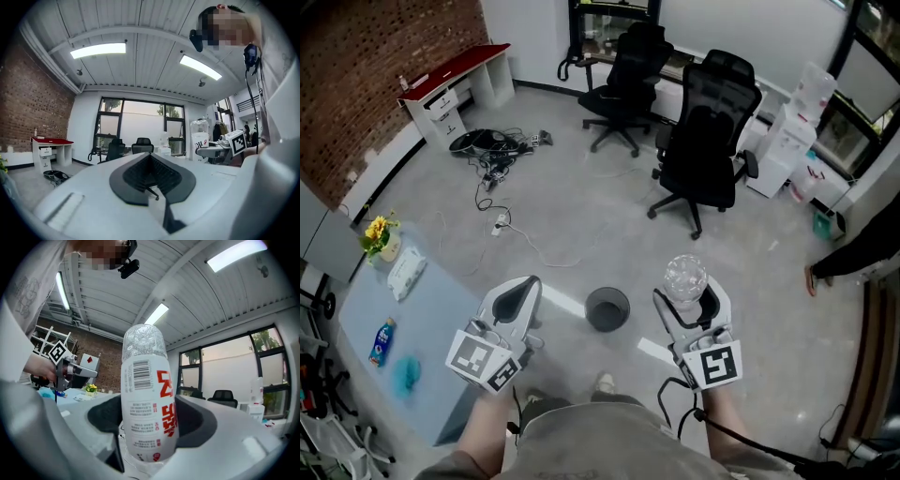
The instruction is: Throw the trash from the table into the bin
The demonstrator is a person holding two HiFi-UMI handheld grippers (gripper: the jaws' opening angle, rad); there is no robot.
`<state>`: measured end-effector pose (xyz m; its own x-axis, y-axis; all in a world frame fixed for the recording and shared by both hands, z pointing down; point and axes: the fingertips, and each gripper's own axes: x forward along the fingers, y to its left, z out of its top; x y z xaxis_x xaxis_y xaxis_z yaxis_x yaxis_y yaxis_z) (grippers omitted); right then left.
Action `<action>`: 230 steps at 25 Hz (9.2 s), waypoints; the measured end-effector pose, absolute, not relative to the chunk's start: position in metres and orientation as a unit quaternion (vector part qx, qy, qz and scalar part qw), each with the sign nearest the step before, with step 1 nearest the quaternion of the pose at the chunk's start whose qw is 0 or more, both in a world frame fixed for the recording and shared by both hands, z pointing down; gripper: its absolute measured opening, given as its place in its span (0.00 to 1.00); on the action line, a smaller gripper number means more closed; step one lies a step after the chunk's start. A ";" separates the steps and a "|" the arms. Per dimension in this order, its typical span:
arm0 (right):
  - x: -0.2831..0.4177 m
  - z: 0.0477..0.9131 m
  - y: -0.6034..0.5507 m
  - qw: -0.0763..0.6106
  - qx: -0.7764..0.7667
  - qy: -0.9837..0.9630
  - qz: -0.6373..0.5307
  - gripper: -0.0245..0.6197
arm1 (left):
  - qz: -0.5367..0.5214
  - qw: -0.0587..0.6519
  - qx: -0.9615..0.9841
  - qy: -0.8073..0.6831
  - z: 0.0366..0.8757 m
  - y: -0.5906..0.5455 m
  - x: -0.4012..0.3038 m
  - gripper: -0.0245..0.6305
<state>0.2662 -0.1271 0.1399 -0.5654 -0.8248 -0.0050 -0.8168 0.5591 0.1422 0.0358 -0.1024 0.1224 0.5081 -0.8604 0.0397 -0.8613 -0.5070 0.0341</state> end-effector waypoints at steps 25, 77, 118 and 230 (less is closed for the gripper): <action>0.280 0.152 -0.122 0.020 0.542 -0.840 -0.024 0.54 | 0.028 0.058 0.897 -0.438 0.146 -0.130 0.032 0.04; 0.159 0.733 -0.290 0.247 0.410 -0.857 0.190 0.54 | 0.143 0.250 0.875 -0.389 0.733 -0.279 0.035 0.04; 0.136 1.072 -0.219 0.369 0.349 -0.827 0.240 0.56 | 0.196 0.325 0.858 -0.347 1.022 -0.212 0.044 0.04; 0.216 0.156 -0.127 0.104 0.475 -0.874 -0.016 0.04 | 0.004 0.053 0.946 -0.318 0.133 -0.119 0.081 0.04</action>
<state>0.2158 -0.1274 0.1561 -0.5274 -0.8331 0.1667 -0.8264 0.5486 0.1267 0.0809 -0.1190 0.1332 0.7971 -0.6023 0.0422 -0.6033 -0.7915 0.0980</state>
